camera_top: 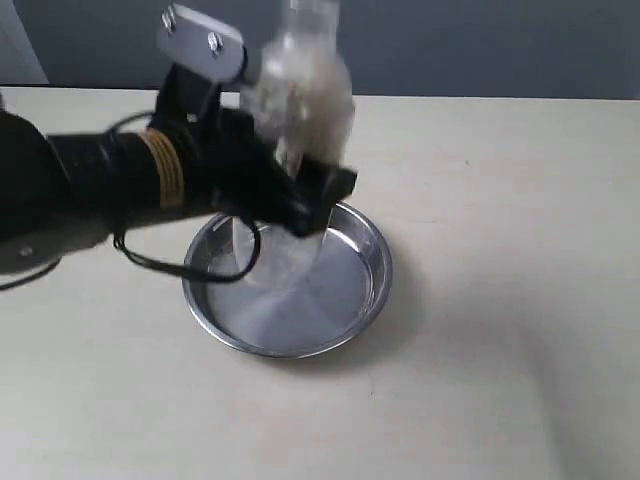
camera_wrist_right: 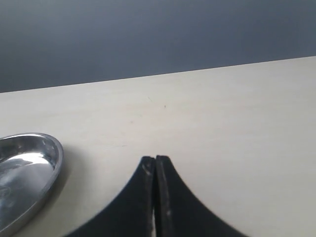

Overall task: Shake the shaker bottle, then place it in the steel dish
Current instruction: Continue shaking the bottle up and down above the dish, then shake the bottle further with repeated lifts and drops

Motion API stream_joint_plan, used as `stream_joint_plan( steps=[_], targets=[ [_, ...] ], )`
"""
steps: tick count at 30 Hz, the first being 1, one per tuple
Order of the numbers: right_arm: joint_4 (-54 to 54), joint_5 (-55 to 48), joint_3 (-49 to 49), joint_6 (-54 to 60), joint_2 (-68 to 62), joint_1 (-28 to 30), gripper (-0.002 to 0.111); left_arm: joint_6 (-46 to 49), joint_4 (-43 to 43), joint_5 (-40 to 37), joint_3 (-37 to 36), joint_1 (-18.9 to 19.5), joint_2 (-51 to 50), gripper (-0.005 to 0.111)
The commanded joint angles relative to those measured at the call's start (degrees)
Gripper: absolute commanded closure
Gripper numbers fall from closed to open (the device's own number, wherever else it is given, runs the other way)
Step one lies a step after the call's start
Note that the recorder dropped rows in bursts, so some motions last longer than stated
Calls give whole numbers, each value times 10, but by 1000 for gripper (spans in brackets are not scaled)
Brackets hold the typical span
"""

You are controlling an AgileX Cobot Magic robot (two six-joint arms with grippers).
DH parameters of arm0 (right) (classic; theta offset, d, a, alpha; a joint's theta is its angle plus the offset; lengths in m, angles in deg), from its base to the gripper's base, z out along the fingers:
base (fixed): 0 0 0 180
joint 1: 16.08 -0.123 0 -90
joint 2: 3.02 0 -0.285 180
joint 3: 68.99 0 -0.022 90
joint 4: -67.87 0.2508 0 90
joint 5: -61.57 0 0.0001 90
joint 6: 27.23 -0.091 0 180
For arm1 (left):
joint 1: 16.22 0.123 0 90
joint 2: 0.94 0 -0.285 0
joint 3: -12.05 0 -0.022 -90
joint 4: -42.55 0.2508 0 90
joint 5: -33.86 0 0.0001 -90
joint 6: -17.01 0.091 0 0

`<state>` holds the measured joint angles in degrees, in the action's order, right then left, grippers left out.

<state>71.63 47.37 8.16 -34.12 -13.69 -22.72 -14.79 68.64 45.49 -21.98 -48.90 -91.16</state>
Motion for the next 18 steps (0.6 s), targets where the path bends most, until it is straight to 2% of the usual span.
stream_joint_plan(
  steps=[1,4,6,9,13,14,16,18],
  targets=[
    [-2,8,1,2,-2,-2,109,12,-6,141,61,-2,71,106],
    [-2,8,1,2,-2,-2,109,22,-9,42,65,-2,71,106],
    [-2,7,1,2,-2,-2,109,22,-10,23,15,-2,31,106],
    [-2,7,1,2,-2,-2,109,19,-62,93,-40,8,-11,106],
    [-2,7,1,2,-2,-2,109,19,-62,208,-2,7,49,106],
    [-2,7,1,2,-2,-2,109,27,-61,203,26,7,75,106],
    [-2,7,1,2,-2,-2,109,47,-56,139,48,6,94,106],
    [-2,7,1,2,-2,-2,109,55,-53,68,27,6,81,106]
  ],
)
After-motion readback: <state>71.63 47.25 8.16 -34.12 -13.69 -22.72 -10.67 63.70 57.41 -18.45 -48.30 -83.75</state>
